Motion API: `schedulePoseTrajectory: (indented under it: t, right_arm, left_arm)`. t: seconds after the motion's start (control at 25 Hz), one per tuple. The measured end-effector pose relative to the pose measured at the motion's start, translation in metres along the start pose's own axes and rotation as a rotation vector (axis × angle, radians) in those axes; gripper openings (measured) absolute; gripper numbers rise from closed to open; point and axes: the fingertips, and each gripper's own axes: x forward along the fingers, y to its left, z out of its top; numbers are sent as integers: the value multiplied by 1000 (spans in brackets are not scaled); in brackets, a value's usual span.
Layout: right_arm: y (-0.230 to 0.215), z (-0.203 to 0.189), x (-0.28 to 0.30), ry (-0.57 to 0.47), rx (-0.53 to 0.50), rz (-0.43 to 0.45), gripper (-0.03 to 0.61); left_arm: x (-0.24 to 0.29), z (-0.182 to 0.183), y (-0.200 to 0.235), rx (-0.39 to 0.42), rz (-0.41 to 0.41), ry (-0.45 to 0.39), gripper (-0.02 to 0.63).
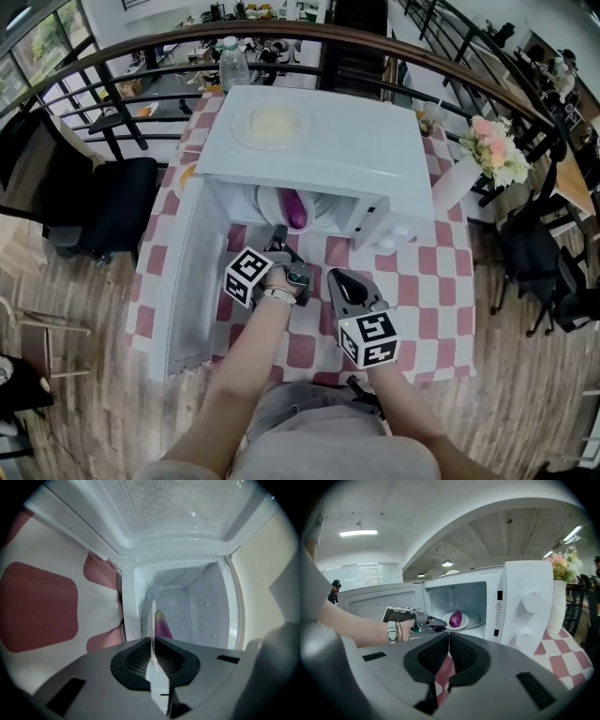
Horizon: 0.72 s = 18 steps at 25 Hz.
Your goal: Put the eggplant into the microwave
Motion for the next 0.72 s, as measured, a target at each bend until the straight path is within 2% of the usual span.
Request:
schedulePoseTrajectory:
  t: [0.2, 0.4, 0.72]
  right_arm:
    - [-1, -8, -4, 25, 7, -2, 26]
    - [-4, -10, -7, 39, 10, -11, 26]
    - [-9, -13, -9, 55, 18, -15, 26]
  left_arm:
    - [7, 2, 2, 5, 49, -22, 36]
    - [14, -1, 16, -2, 152, -16, 109]
    - [26, -6, 16, 20, 196, 45, 137]
